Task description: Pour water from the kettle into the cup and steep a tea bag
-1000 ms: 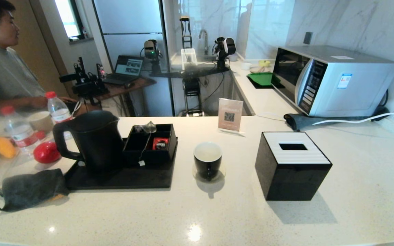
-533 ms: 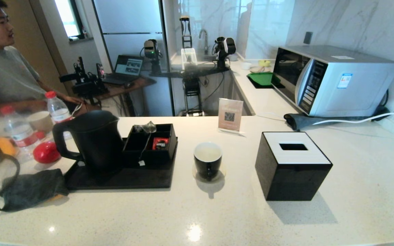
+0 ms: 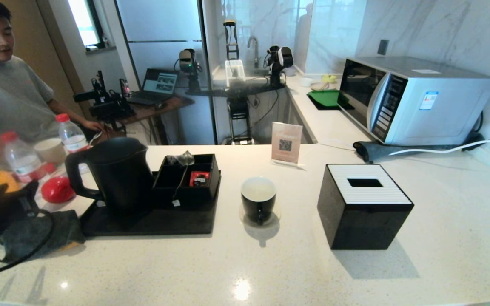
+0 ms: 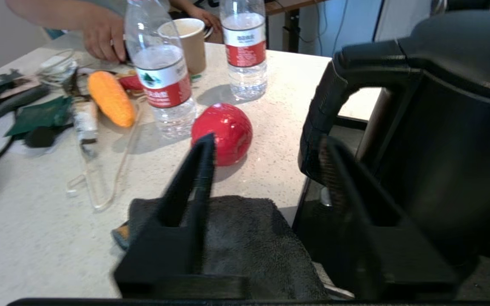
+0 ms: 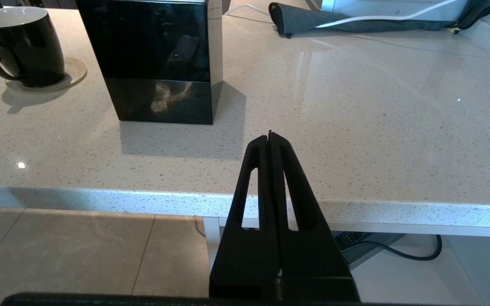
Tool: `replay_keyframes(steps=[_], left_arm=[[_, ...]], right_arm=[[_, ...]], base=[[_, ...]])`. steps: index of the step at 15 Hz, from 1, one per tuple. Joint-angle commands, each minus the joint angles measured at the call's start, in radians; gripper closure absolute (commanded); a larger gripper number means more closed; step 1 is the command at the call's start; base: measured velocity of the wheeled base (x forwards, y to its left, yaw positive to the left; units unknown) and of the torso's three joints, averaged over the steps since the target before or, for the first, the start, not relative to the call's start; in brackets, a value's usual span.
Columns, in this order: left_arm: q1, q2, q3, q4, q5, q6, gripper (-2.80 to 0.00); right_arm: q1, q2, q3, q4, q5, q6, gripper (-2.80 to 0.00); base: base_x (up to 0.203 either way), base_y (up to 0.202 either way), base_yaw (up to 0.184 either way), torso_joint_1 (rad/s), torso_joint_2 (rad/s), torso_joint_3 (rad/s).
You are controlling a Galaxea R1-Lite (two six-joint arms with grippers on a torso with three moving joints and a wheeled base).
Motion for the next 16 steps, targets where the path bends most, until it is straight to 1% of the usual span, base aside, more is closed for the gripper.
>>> replay_keyframes(steps=[1,3,7,11,13,14,15,16], left_arm=[[-0.001,0.143,0.031,-0.129,-0.017,0.001,-2.80],[-0.002,0.183,0.050,-0.165,-0.031,0.002,-2.80],[-0.002,0.247,0.022,-0.166,-0.035,0.004,-2.80],[-0.003,0.315,-0.077,-0.166,-0.035,0.006,-2.80],[-0.005,0.361,-0.137,-0.166,-0.035,0.042,-2.80],[-0.006,0.379,-0.163,-0.166,-0.037,0.048,-2.80],[-0.007,0.396,-0.184,-0.166,-0.044,0.050,-2.80],[-0.007,0.412,-0.206,-0.166,-0.066,0.050,-2.80]], right_arm=[[0.000,0.001,0.000,0.000,0.002,-0.001,0.00],[-0.001,0.001,0.000,0.000,0.000,-0.001,0.00],[0.000,0.001,0.000,0.000,0.002,-0.001,0.00],[-0.001,0.001,0.000,0.000,0.000,-0.001,0.00],[0.000,0.001,0.000,0.000,0.002,-0.001,0.00],[0.000,0.001,0.000,0.000,0.000,-0.001,0.00],[0.000,0.001,0.000,0.000,0.000,-0.001,0.00],[0.000,0.001,0.000,0.000,0.000,-0.001,0.00]], base=[[0.000,0.000,0.000,0.000,0.00,0.000],[0.000,0.000,0.000,0.000,0.00,0.000],[0.000,0.000,0.000,0.000,0.00,0.000],[0.000,0.000,0.000,0.000,0.00,0.000],[0.000,0.000,0.000,0.000,0.00,0.000],[0.000,0.000,0.000,0.000,0.00,0.000],[0.000,0.000,0.000,0.000,0.00,0.000],[0.000,0.000,0.000,0.000,0.00,0.000]])
